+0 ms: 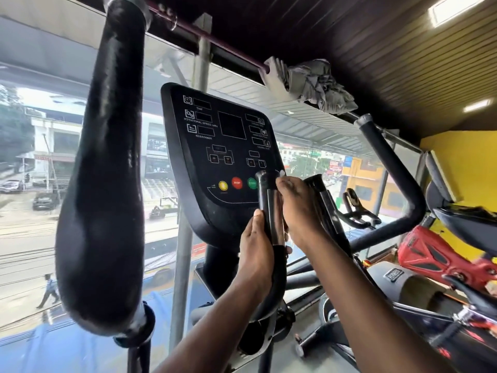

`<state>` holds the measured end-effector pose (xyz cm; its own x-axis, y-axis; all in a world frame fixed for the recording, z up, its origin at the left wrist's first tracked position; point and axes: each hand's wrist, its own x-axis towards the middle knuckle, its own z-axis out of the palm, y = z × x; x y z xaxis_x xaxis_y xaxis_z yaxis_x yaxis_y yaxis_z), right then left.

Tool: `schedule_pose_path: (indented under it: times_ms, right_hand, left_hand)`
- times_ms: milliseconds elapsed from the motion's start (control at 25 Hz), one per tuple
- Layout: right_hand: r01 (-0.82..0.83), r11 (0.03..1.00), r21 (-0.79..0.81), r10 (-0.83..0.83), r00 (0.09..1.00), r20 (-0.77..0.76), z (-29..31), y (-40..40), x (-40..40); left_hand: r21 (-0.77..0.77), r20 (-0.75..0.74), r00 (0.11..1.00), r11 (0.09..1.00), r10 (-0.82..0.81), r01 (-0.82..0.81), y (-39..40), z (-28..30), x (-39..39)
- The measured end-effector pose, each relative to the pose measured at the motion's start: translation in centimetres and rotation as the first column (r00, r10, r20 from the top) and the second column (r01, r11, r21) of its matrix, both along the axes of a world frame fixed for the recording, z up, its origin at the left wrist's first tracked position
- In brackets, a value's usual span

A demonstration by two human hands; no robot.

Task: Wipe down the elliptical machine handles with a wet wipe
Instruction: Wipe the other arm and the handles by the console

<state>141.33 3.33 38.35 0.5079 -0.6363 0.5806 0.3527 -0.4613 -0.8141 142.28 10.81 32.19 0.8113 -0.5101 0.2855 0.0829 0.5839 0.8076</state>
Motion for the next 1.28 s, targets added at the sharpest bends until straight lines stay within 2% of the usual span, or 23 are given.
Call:
schedule_pose_path:
  times_ms: [40,80,120,200,240,280,320,360,400,440,480,560,600,640,760,880,920,960,1000,1080,1120,1160,1280]
  right_hand:
    - [-0.221,0.953,0.207,0.236,0.97,-0.052,0.6,0.1,0.4]
    - [-0.373,0.869,0.326,0.414,0.908,-0.065,1.2,0.1,0.8]
    - [-0.464,0.803,0.375,0.521,0.851,-0.064,1.7,0.2,1.0]
    - [-0.52,0.764,0.381,0.588,0.804,-0.082,1.9,0.2,1.0]
    - [-0.495,0.787,0.369,0.571,0.811,-0.129,2.0,0.2,0.9]
    - [-0.423,0.855,0.301,0.486,0.856,-0.178,2.0,0.3,0.6]
    - [-0.291,0.945,0.151,0.319,0.923,-0.217,1.7,0.3,0.5]
    - [-0.109,0.991,-0.073,0.091,0.972,-0.216,1.2,0.5,0.4]
    - [0.083,0.939,-0.335,-0.158,0.966,-0.203,0.7,0.9,0.3]
    - [0.204,0.795,-0.572,-0.361,0.916,-0.176,0.2,1.5,0.2]
    - [0.234,0.625,-0.745,-0.488,0.862,-0.139,-0.2,2.1,0.1]
    - [0.147,0.318,-0.936,-0.605,0.792,-0.081,0.5,2.4,0.4]
    - [0.071,0.211,-0.975,-0.645,0.759,-0.084,1.6,2.4,0.6]
    - [0.016,0.151,-0.988,-0.662,0.744,-0.089,2.8,2.1,0.9]
    - [-0.006,0.158,-0.987,-0.614,0.783,-0.102,2.9,2.1,0.0]
    - [-0.115,-0.014,-0.993,-0.511,0.855,-0.092,-2.5,2.5,-3.2]
    - [-0.16,-0.026,-0.987,-0.465,0.876,-0.13,-3.2,2.2,-4.1]
    - [-0.18,-0.001,-0.984,-0.427,0.889,-0.162,-2.5,1.7,-4.3]
    - [-0.161,0.063,-0.985,-0.408,0.896,-0.172,-1.3,1.3,-3.9]
    - [-0.085,0.194,-0.977,-0.424,0.891,-0.162,0.5,1.1,-2.9]
    - [-0.054,0.222,-0.974,-0.437,0.887,-0.149,0.2,1.4,-2.6]
    - [-0.05,0.201,-0.978,-0.431,0.892,-0.134,-0.8,2.0,-2.7]
    - [-0.159,0.021,-0.987,-0.319,0.935,-0.157,-4.7,2.6,-4.4]
  left_hand:
    - [0.007,0.001,1.0,1.0,0.006,-0.007,-0.1,-0.1,0.1]
    - [0.018,-0.002,1.0,1.0,0.018,-0.018,-0.2,-0.1,0.1]
    - [0.026,-0.007,1.0,0.999,0.03,-0.03,-0.2,-0.2,0.2]
    - [0.035,-0.006,0.999,0.998,0.054,-0.054,-0.1,-0.3,0.1]
    - [0.044,-0.001,0.998,0.997,0.057,-0.057,-0.1,-0.3,0.1]
    - [0.049,0.003,0.998,0.997,0.055,-0.055,-0.1,-0.5,0.2]
    - [0.045,0.008,0.999,0.998,0.053,-0.053,-0.3,-0.6,0.3]
    - [0.04,0.011,0.998,0.997,0.059,-0.06,-0.4,-0.7,0.5]
    - [0.035,0.017,0.998,0.997,0.068,-0.069,-0.4,-0.7,0.5]
    - [0.03,0.02,0.997,0.997,0.071,-0.071,-0.6,-0.8,0.7]
    - [0.015,0.025,0.998,0.998,0.06,-0.061,-0.6,-0.8,0.8]
    - [-0.028,-0.005,0.998,0.998,0.06,-0.06,-0.3,-0.9,0.9]
    - [-0.027,-0.04,0.996,0.997,0.075,-0.076,-0.1,-0.8,0.9]
    - [-0.013,-0.06,0.994,0.996,0.087,-0.088,0.1,-0.7,0.8]
    - [-0.019,-0.143,0.985,0.994,0.102,-0.105,0.8,-0.8,0.7]
    - [-0.033,-0.227,0.974,0.999,0.022,-0.03,0.8,-2.4,1.8]
    - [-0.018,-0.246,0.969,1.0,0.0,-0.005,0.5,-3.2,2.4]
    - [-0.008,-0.245,0.97,1.0,0.003,-0.005,0.6,-3.2,2.4]
    - [0.006,-0.224,0.974,1.0,0.02,-0.019,1.0,-2.9,2.1]
    - [0.002,-0.21,0.976,0.999,0.053,-0.054,1.7,-1.8,1.4]
    - [-0.003,-0.204,0.978,0.999,0.05,-0.052,1.9,-1.7,1.3]
    - [-0.016,-0.184,0.982,0.999,0.034,-0.037,1.9,-1.8,1.3]
    - [-0.023,-0.163,0.987,1.0,0.013,-0.017,2.5,-2.3,1.9]
